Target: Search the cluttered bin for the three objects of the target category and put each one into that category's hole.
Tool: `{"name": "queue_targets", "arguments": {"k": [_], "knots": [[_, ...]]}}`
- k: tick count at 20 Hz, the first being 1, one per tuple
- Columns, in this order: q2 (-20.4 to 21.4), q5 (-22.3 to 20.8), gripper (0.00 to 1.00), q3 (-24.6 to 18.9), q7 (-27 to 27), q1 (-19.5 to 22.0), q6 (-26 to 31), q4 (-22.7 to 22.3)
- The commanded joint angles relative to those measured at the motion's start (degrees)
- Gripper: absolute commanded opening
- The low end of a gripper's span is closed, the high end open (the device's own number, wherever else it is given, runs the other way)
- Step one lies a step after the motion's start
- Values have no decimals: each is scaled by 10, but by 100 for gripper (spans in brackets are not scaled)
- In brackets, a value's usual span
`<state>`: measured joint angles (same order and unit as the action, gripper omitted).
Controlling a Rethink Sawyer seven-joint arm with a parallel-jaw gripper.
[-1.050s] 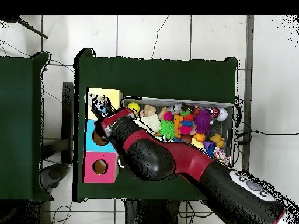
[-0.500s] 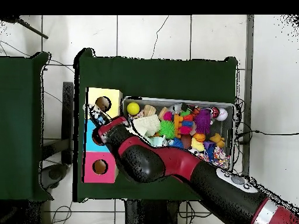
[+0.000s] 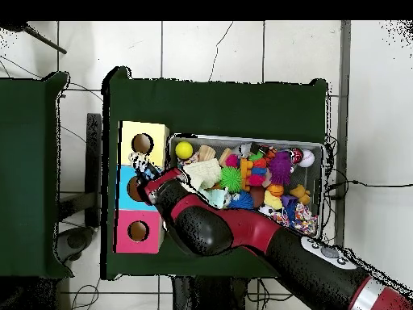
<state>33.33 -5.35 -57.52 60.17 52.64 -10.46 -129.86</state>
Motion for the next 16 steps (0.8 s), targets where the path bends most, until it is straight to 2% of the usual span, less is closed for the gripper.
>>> {"name": "queue_targets", "arguments": {"k": [1,10,13,16], "knots": [[-7,-15,0,30,129,9,-5,27],[-20,-7,0,20,150,6,-24,21],[-19,-3,0,37,155,-8,-32,18],[-37,-12,0,54,152,-12,-40,16]]}}
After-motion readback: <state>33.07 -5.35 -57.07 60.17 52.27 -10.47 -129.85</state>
